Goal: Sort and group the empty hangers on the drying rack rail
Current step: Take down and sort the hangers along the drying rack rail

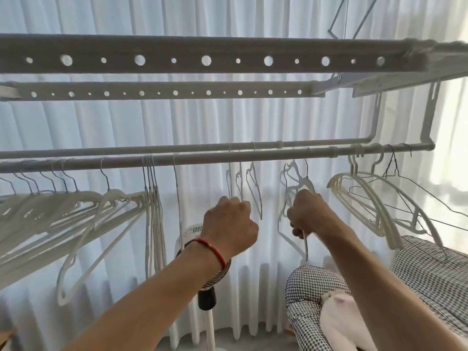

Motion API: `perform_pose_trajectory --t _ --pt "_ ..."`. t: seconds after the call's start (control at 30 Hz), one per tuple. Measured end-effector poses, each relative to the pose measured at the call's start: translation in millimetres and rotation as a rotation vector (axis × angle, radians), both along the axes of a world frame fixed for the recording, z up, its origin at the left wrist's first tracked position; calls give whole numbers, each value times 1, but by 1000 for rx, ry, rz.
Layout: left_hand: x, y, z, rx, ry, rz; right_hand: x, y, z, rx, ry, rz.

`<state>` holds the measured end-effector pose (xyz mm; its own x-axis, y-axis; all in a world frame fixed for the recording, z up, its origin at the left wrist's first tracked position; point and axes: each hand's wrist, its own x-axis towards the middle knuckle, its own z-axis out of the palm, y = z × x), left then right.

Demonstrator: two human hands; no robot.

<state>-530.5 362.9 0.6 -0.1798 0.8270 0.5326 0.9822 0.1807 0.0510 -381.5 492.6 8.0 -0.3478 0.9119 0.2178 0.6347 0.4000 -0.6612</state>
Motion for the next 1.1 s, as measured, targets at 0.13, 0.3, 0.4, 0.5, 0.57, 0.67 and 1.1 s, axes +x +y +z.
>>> perform_pose_trajectory --t 0.13,0.3,0.4,0.5,0.57,0.67,1.1 --pt "3 20 -30 -245 -414 -230 24 -25 -21 -147 -71 116" --pt "-2 31 -64 -439 -723 -186 62 -53 -29 -298 29 339" --pt "-14 27 -73 -455 -702 -113 86 -53 -21 -299 29 532" --pt "-31 14 -78 -398 -769 -197 100 -47 -15 -172 -36 637" --pt "-34 1 -79 -380 -767 -250 98 -40 -12 46 -180 577" --pt "-29 -22 -78 -351 -851 -303 82 -36 2 460 -453 346" --pt "-66 -140 37 -173 -1273 -471 -26 -38 28 617 36 520"
